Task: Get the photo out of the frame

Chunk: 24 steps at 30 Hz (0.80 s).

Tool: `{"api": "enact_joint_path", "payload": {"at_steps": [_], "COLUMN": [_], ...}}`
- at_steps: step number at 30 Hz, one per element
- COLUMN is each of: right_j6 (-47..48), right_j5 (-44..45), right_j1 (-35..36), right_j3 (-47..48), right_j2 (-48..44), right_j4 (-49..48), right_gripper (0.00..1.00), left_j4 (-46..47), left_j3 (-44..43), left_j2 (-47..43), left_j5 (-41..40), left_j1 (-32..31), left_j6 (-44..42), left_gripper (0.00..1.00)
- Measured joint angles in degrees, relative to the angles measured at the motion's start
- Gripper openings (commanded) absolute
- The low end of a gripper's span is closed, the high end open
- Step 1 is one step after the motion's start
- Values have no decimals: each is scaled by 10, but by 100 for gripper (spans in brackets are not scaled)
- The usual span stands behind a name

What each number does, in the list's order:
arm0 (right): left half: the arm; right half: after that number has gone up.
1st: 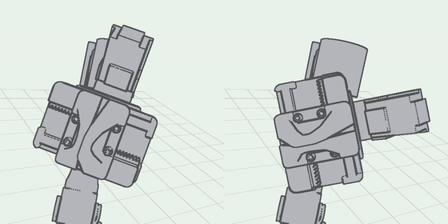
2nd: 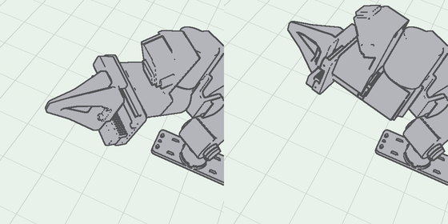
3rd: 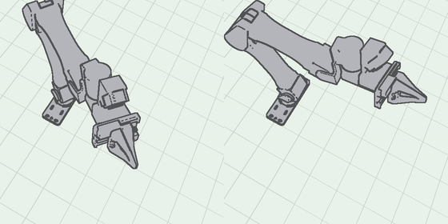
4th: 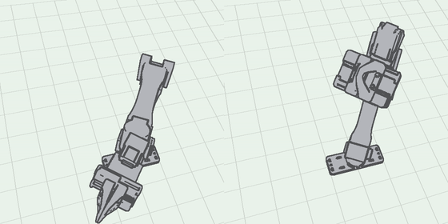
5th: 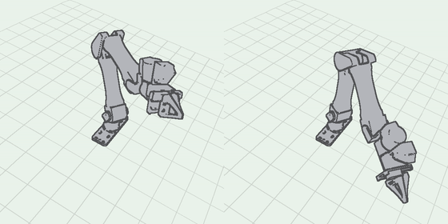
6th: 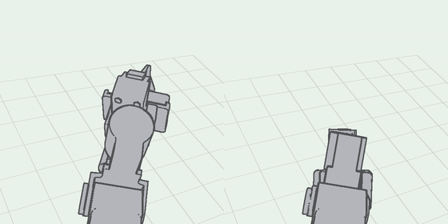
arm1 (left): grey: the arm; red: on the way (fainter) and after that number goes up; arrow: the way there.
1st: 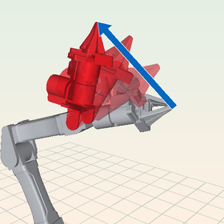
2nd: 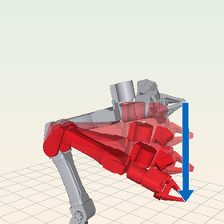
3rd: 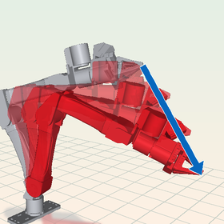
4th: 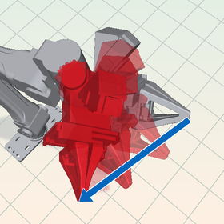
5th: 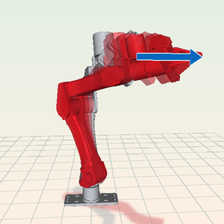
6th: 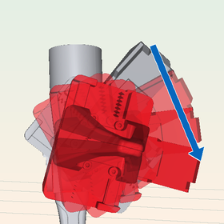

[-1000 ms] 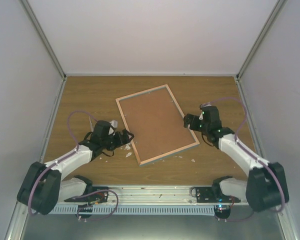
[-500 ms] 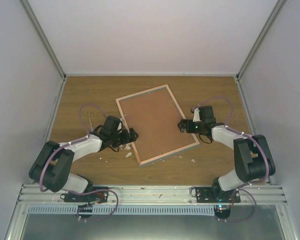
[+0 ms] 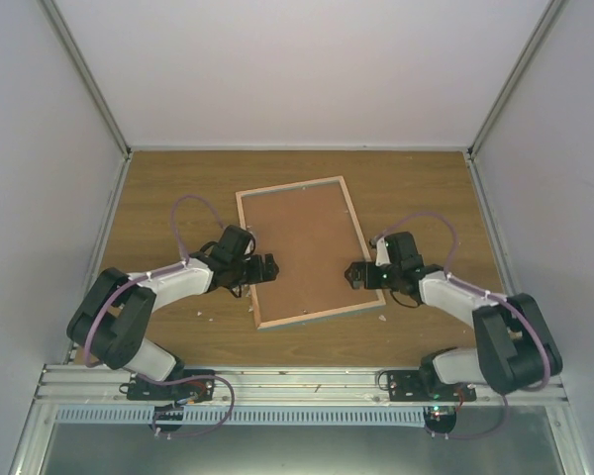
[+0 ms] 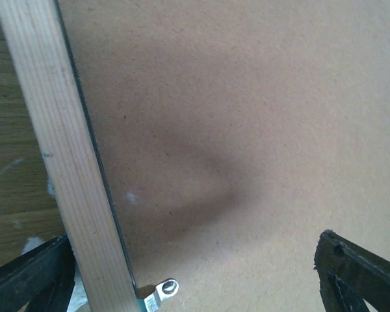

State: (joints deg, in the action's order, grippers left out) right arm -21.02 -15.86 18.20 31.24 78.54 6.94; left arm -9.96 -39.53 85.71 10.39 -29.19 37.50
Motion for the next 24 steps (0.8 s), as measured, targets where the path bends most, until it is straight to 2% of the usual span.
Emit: {"api": "enact_joint_path", "payload": {"at_steps": [9,13,17,20,24], "right_j6": [-83,-108,-119,-119,-116], "right_j5": [12,20,63,93,130], "right_j1": [83,96,102,102,102], "right_j3": [-65,-77,-76,-72,-70], "right_j2": [-97,-131,-203,-249,-265], "right_j4": [22,31,43,45,45], "right_gripper": [100,100,100,100,100], "left_j4": [-42,-76,-124,-155,-184], "left_j3": [-1,-2,-10,-20,-20], "left_j2": [-12,-33,-83,-119,-150], "left_j5": [-62,-74,-99,-119,-133], "left_j1": [-4,-8,-5,22,121], "left_j6": [-14,-17,-22,-24,-30], "left_gripper": [99,99,99,99,98]}}
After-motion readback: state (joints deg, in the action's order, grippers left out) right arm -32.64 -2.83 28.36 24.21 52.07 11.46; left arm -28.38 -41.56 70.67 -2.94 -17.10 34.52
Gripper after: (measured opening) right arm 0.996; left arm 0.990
